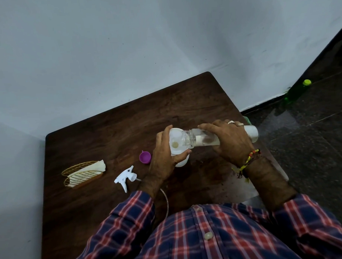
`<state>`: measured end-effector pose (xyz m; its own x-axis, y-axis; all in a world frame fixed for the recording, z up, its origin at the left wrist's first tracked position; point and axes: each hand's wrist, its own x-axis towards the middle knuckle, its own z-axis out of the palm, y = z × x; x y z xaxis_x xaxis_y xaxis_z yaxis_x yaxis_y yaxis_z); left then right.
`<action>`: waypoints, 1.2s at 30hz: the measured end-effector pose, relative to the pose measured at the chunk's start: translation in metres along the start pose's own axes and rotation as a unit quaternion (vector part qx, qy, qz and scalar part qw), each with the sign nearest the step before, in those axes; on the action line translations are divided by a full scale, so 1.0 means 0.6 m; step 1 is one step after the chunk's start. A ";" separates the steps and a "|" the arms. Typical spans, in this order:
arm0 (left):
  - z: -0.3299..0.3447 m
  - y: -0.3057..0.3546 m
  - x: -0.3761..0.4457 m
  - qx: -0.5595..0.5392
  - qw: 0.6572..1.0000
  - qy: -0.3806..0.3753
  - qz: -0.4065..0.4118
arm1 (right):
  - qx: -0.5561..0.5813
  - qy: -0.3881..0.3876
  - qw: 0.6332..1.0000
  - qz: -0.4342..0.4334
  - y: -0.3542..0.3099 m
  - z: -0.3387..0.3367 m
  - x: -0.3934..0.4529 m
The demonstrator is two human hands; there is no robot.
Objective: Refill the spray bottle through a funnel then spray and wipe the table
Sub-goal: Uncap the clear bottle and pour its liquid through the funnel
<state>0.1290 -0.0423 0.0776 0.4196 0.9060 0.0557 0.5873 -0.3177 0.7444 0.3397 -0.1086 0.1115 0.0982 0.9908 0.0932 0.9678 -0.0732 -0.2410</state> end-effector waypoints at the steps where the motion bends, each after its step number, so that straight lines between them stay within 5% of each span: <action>1: 0.000 0.000 0.000 -0.001 1.000 -0.001 -0.002 | -0.001 0.002 1.000 -0.001 0.000 0.000 0.000; 36: 0.003 -0.007 0.003 0.007 1.000 0.006 0.000 | -0.029 0.006 1.000 -0.001 -0.001 -0.001 0.004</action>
<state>0.1286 -0.0399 0.0735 0.4122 0.9089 0.0635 0.5966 -0.3219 0.7351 0.3392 -0.1062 0.1123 0.0992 0.9896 0.1044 0.9797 -0.0787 -0.1846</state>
